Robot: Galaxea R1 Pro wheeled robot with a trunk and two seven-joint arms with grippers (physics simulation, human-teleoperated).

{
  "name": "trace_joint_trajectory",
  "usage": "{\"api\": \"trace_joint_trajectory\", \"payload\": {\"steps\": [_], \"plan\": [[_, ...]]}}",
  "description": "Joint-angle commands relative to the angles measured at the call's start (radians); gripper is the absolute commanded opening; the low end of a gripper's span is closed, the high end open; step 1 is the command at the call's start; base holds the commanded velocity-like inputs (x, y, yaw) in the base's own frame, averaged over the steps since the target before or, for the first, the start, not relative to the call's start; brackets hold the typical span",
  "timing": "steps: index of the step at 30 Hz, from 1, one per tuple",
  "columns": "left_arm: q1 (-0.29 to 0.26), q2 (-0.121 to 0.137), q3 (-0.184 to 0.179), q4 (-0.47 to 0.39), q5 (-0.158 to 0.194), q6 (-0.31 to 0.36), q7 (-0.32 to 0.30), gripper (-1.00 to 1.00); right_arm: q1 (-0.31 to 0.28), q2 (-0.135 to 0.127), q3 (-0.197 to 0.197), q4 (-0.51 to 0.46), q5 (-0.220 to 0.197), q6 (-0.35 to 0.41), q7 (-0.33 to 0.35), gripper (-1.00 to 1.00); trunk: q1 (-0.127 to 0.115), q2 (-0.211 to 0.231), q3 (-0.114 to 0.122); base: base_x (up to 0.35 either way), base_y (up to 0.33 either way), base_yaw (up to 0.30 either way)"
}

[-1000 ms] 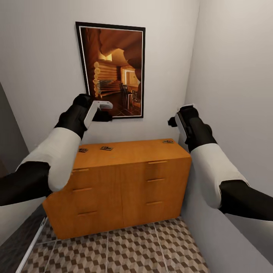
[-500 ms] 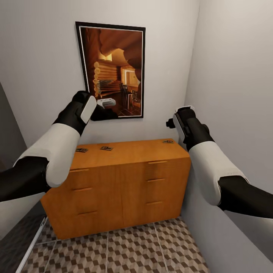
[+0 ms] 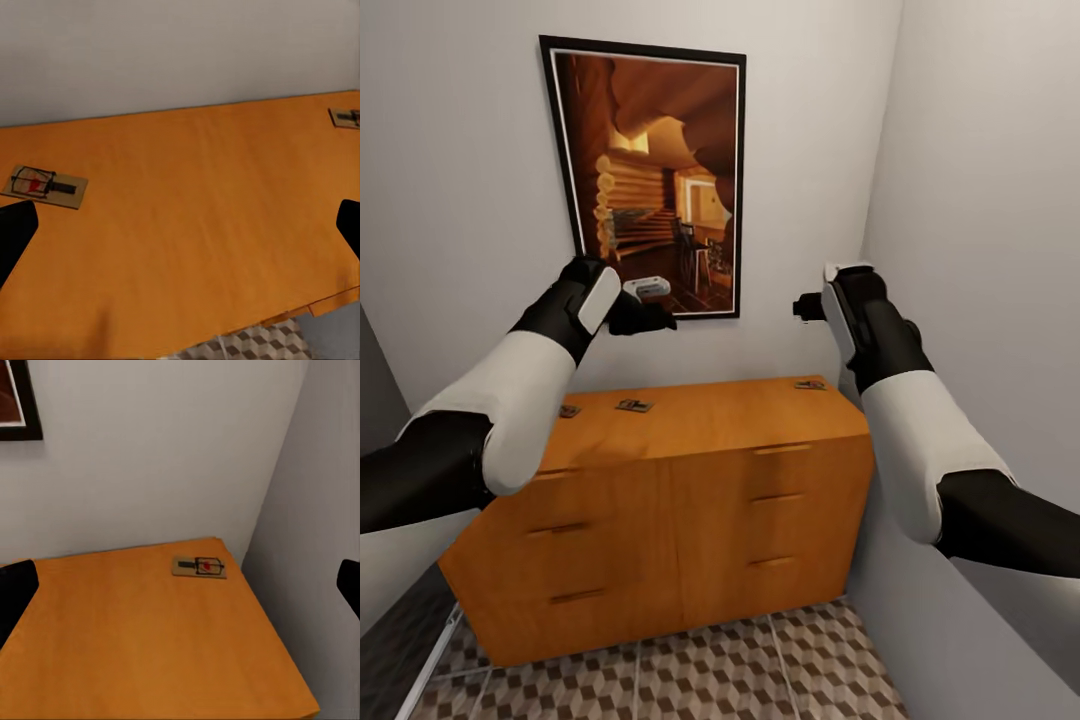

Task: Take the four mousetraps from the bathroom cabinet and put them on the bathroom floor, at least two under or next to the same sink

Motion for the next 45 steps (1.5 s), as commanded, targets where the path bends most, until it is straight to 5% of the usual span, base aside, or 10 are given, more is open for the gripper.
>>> {"api": "trace_joint_trajectory", "payload": {"steps": [1,9,18,36,42,45], "plan": [[0.002,0.0,-0.002,0.006,0.011,0.004,0.01,1.0,0.003,0.003,0.003,-0.03,-0.001,0.007,-0.002,1.0,0.001,-0.001,-0.001,0.337,0.0,0.0],[0.009,0.0,-0.004,0.123,0.009,0.002,0.01,1.0,0.026,0.005,0.003,-0.058,-0.021,0.025,-0.002,1.0,0.001,-0.001,-0.001,0.231,0.0,0.0],[0.01,-0.01,-0.006,0.133,0.01,0.008,0.01,1.0,0.073,0.005,0.0,-0.066,-0.117,0.028,-0.011,1.0,0.001,-0.001,-0.001,0.017,0.0,0.0],[0.01,-0.014,0.006,0.072,0.013,0.005,0.022,1.0,0.075,0.008,0.0,-0.068,-0.121,0.088,-0.018,1.0,0.001,-0.001,-0.001,0.0,0.0,0.0],[0.01,-0.014,0.073,0.036,0.015,0.002,0.105,1.0,0.089,0.008,0.0,-0.067,-0.121,0.09,-0.017,1.0,0.001,-0.001,-0.001,0.0,0.0,0.0],[0.01,-0.014,0.162,0.016,0.019,-0.001,0.227,1.0,0.105,0.008,0.0,-0.067,-0.121,0.089,-0.016,1.0,0.001,-0.001,-0.001,0.0,0.0,0.0]]}}
